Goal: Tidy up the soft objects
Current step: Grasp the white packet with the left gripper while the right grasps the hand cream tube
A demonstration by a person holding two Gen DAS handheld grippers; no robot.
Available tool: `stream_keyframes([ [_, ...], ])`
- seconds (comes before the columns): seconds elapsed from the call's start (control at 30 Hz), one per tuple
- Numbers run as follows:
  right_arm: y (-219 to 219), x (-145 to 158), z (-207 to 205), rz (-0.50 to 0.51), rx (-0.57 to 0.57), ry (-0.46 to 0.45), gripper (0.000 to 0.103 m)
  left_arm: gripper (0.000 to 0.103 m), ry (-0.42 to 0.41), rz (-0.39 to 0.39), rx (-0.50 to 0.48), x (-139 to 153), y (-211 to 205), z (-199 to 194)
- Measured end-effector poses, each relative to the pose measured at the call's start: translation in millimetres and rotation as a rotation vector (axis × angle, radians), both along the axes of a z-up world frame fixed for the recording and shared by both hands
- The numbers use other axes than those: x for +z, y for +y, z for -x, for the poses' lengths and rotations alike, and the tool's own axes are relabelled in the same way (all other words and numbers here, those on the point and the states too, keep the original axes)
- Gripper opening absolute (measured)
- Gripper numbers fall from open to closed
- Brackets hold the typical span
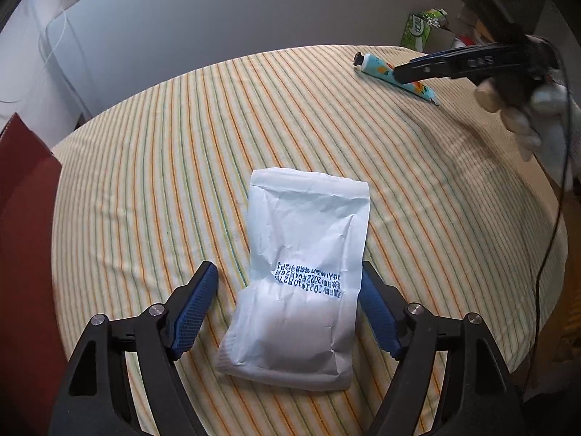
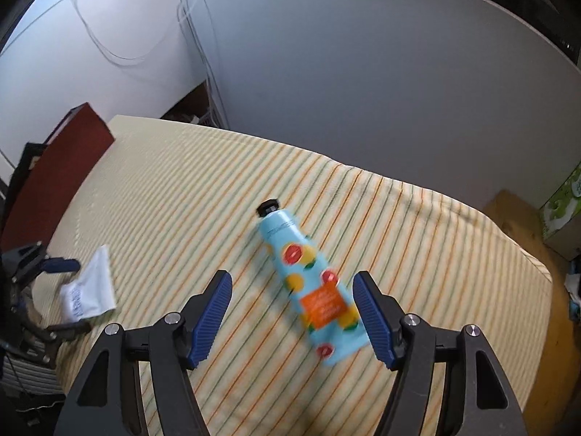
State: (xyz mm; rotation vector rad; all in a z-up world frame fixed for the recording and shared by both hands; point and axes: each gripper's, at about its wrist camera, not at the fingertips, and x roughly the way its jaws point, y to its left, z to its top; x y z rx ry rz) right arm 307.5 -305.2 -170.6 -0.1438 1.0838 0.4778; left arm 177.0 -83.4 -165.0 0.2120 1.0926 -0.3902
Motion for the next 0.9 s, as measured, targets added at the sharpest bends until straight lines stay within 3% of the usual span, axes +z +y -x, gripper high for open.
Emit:
stream_keyframes([
  [0.3, -0.4, -15.6, -18.9, -0.018, 0.015, 0.047, 0.065, 0.076, -0.008, 0.005, 0.004, 0.8, -2.3, -2.6],
  [0.43, 1.6, -15.5, -20.1, -0.022, 0.021, 0.057, 0.064, 0.066, -0.014, 0.008, 0.007, 1.9, -1.7, -2.2],
  [0.63, 3.0, -14.6, -12.6, 0.008, 0.018, 0.055, 0.037, 0.051, -0.017, 0.009, 0.019, 3.9, -0.5, 1.9],
  [0.9, 4.9, -13.1, -3.2, 0.024, -0.006, 0.043, 0.033, 0.042, -0.019, 0.031, 0.048, 4.5, 5.8, 9.5],
])
